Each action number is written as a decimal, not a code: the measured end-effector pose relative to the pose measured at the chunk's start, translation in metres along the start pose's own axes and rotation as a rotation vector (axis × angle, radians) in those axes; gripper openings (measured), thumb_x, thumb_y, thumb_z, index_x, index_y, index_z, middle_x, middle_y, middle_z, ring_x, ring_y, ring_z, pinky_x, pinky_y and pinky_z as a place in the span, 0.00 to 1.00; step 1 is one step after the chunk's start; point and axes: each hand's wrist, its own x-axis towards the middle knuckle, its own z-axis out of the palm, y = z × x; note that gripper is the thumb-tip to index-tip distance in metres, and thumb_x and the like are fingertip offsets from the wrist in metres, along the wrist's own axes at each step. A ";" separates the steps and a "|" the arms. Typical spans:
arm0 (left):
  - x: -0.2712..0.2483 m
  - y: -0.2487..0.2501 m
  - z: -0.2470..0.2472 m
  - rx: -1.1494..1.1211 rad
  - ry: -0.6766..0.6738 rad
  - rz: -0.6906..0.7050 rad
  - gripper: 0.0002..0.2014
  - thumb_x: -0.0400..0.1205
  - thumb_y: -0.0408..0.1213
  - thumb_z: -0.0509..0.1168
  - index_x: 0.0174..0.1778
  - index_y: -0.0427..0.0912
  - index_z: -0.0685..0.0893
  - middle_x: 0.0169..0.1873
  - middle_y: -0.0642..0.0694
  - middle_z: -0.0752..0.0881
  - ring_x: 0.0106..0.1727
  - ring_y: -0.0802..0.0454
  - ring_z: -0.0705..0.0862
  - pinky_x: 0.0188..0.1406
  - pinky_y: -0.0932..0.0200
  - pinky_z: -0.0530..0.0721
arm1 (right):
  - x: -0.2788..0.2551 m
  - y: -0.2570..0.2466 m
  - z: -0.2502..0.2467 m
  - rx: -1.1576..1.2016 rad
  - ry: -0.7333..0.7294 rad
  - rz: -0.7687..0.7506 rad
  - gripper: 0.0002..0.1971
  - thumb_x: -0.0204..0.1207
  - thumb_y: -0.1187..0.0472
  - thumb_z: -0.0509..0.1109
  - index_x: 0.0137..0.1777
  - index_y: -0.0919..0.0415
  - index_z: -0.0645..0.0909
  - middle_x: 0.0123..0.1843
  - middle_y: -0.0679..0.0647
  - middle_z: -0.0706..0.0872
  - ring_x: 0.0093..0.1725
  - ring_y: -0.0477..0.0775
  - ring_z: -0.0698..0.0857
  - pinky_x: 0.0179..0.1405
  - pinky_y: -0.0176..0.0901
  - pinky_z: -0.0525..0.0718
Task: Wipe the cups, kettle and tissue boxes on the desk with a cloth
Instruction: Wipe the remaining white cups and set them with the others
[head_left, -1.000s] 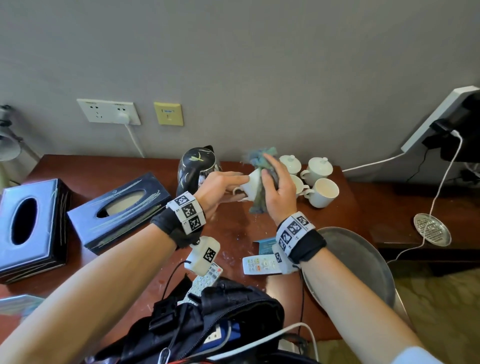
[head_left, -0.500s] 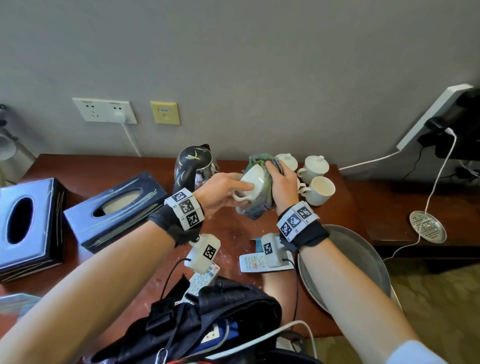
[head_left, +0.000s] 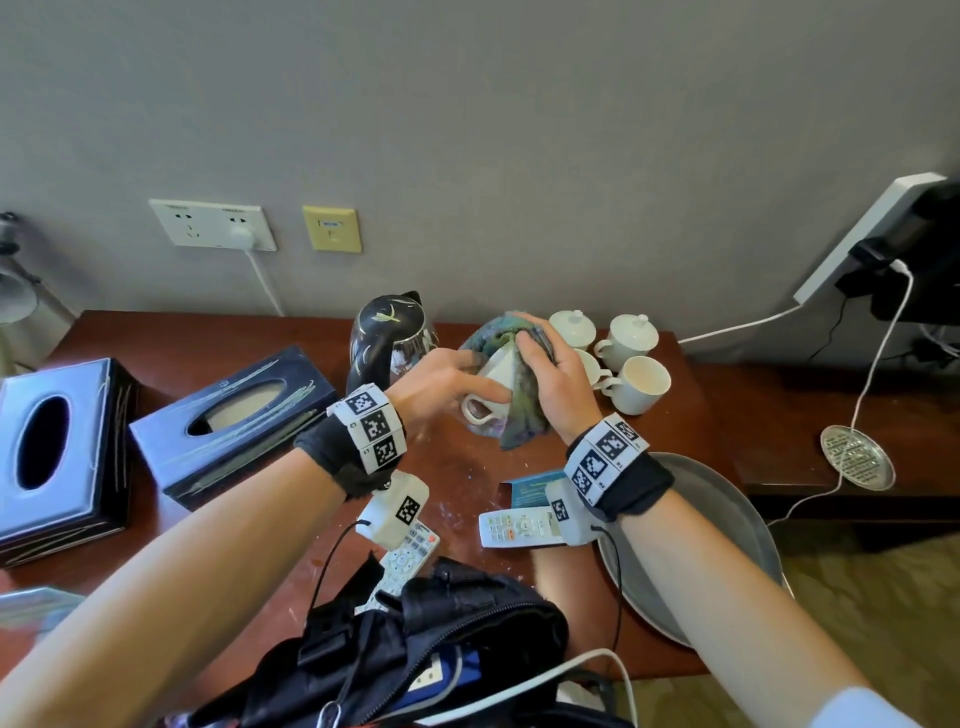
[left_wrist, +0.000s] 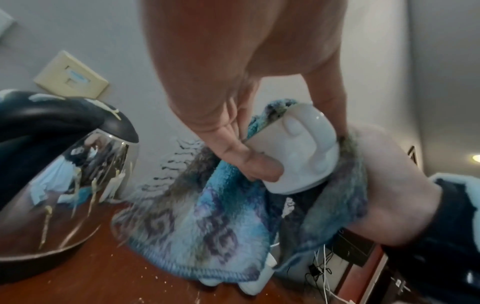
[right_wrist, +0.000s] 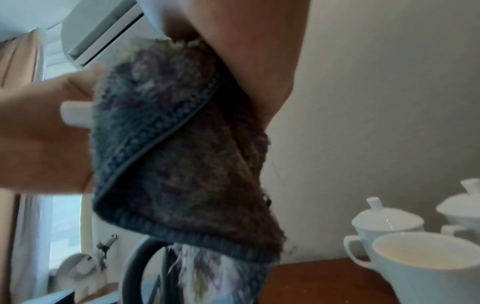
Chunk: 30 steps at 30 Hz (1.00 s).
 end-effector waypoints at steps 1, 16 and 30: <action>0.001 -0.001 0.000 0.030 0.000 0.028 0.21 0.72 0.26 0.76 0.62 0.31 0.84 0.55 0.35 0.90 0.56 0.39 0.90 0.55 0.47 0.90 | 0.004 0.000 -0.001 0.068 0.046 0.085 0.21 0.80 0.49 0.66 0.70 0.57 0.80 0.64 0.56 0.87 0.65 0.53 0.85 0.66 0.49 0.83; 0.013 -0.015 0.000 0.177 0.224 0.099 0.43 0.65 0.38 0.82 0.77 0.44 0.71 0.59 0.49 0.82 0.61 0.45 0.84 0.57 0.49 0.87 | 0.017 0.009 -0.007 0.236 0.219 0.450 0.18 0.85 0.48 0.63 0.66 0.57 0.83 0.58 0.58 0.89 0.60 0.58 0.87 0.65 0.57 0.83; 0.019 -0.019 -0.005 0.409 0.252 0.109 0.45 0.68 0.47 0.83 0.80 0.49 0.69 0.65 0.46 0.82 0.65 0.46 0.81 0.68 0.43 0.81 | 0.016 0.016 0.012 0.379 0.159 0.457 0.16 0.83 0.56 0.69 0.69 0.59 0.81 0.58 0.62 0.90 0.57 0.63 0.89 0.62 0.65 0.86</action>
